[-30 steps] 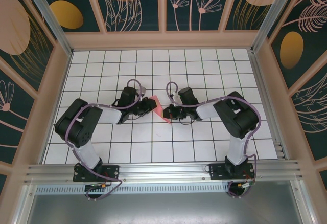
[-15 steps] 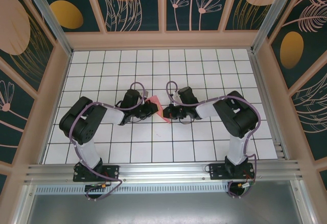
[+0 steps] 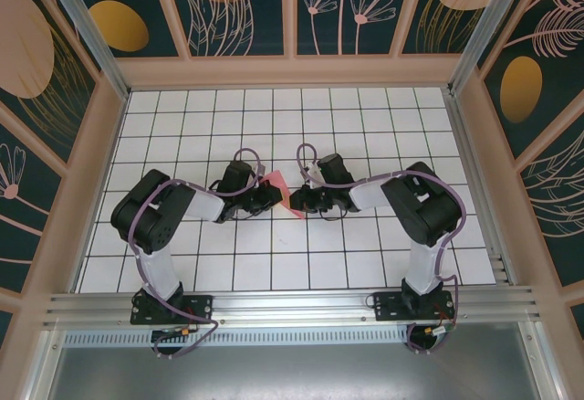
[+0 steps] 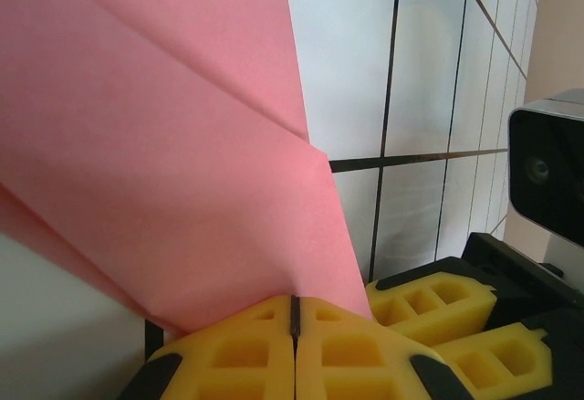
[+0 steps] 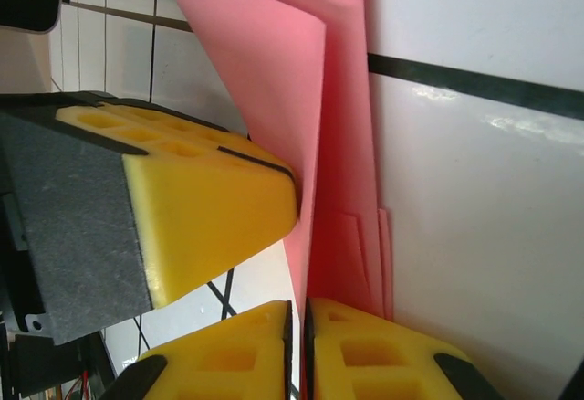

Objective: Fold a paper plane with a square sheet of paper (pick it up from the middle)
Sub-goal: Fold the wing for the fifth time at the center of the table.

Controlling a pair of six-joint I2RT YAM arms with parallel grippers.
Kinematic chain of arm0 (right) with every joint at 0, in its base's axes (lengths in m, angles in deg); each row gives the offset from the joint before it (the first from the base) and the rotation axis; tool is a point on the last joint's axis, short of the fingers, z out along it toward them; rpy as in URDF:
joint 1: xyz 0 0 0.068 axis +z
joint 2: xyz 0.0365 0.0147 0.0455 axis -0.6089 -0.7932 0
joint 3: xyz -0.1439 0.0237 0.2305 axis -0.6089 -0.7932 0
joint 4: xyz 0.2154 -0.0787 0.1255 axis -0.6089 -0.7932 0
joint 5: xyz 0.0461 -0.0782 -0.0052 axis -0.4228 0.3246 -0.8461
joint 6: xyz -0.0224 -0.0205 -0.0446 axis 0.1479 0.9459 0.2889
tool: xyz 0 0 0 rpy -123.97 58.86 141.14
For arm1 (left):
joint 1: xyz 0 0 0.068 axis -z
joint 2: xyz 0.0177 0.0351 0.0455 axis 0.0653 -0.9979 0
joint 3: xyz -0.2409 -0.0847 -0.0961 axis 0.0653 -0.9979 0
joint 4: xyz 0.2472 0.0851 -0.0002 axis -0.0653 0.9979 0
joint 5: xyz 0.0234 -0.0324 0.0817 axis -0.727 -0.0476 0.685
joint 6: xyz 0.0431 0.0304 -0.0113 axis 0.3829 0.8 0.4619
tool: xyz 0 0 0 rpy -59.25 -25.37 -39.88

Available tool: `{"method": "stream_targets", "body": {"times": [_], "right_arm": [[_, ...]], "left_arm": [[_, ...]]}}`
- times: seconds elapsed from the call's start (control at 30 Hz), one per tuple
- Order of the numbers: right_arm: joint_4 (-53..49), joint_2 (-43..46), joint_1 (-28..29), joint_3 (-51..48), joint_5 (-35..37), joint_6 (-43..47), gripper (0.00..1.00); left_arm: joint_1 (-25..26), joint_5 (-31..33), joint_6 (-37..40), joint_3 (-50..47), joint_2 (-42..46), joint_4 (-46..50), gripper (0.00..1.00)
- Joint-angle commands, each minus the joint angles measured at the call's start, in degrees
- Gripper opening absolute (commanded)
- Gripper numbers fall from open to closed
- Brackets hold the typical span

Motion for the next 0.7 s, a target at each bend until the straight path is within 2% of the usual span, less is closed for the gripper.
{"method": "stream_targets", "body": {"times": [0.0, 0.27, 0.53, 0.67], "right_arm": [[-4.77, 1.76, -0.26, 0.02, 0.99, -0.07, 0.17], [-6.71, 3.40, -0.34, -1.85, 0.56, -0.03, 0.17], [-7.40, 2.53, -0.32, -3.48, 1.19, 0.25, 0.09], [-7.85, 2.36, -0.36, -2.97, 0.94, 0.68, 0.11]], "left_arm": [[0.25, 2.99, 1.69, 0.70, -1.19, 3.68, 0.07], [0.25, 3.37, 2.04, 0.55, -1.12, 4.23, 0.06], [0.25, 3.70, 2.21, 0.37, -0.79, 4.55, 0.06], [0.23, 3.78, 2.13, 0.40, -0.85, 4.68, 0.06]]}}
